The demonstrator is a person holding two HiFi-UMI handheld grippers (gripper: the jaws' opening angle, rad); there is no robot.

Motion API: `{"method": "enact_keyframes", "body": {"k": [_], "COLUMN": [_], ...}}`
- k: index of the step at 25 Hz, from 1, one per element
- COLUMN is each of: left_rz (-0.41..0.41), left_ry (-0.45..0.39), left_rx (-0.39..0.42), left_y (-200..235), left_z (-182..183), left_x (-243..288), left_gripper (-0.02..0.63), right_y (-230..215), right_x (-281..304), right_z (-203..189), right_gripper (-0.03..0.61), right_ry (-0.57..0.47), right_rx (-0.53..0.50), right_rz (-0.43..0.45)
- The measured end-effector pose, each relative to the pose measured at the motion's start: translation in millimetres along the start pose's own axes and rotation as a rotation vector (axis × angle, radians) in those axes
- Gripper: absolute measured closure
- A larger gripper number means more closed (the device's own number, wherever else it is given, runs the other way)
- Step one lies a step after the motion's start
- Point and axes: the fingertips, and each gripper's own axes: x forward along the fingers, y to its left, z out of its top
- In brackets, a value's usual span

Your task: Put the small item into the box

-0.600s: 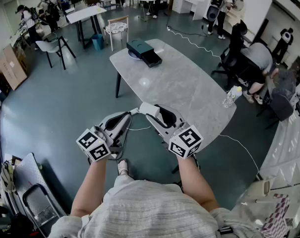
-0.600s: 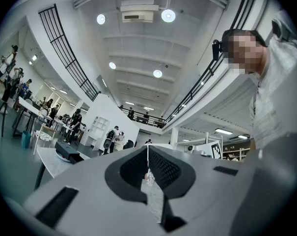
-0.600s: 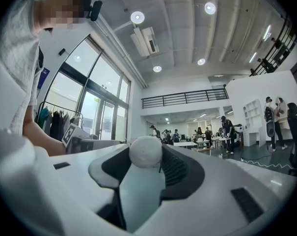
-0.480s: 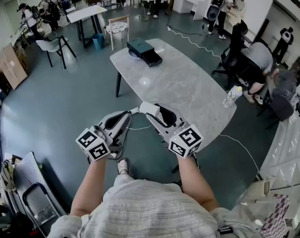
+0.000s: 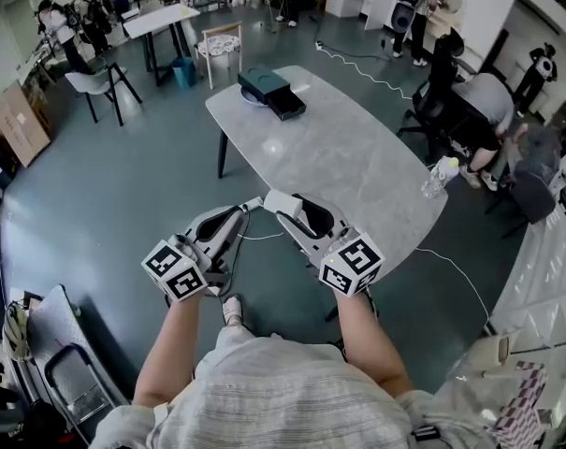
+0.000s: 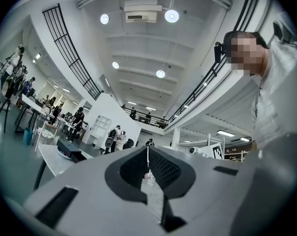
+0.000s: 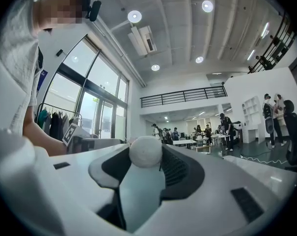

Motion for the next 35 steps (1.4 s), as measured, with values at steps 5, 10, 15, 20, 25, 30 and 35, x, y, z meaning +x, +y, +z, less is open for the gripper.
{"method": "enact_keyframes", "body": {"k": [5, 10, 15, 20, 25, 30, 35], "left_rz": [-0.008, -0.010, -0.013, -0.005, 0.004, -0.014, -0.046], "left_ry": [-0.002, 0.010, 0.034, 0.045, 0.043, 0.044, 0.041], "left_rx": [-0.007, -0.013, 0.001, 0.009, -0.005, 0.005, 0.013], "left_y": [-0.8, 4.9, 13.3, 36.4, 73.4, 117.6, 163.0], "left_z": [0.0, -3.3, -7.4, -5.6, 4.7, 20.1, 37.9], "left_x": [1.6, 5.7, 4.4, 5.7, 8.9, 19.4, 25.2], "left_gripper": [0.592, 0.592, 0.592, 0.592, 0.592, 0.592, 0.592], "right_y": [1.7, -2.1, -3.8, -9.0, -20.3, -38.2, -49.9], "right_x": [-3.4, -0.6, 4.6, 27.5, 64.3, 107.2, 150.7], "right_z": [11.1, 14.3, 12.6, 9.0, 6.9, 6.6, 4.1], "right_gripper": [0.377, 0.377, 0.377, 0.377, 0.377, 0.377, 0.377], "right_ry": [-0.056, -0.074, -0.066, -0.065, -0.051, -0.053, -0.058], "right_rx": [0.022, 0.033, 0.027, 0.034, 0.034, 0.038, 0.037], "right_rz": [0.006, -0.003, -0.018, -0.008, -0.006, -0.016, -0.033]}}
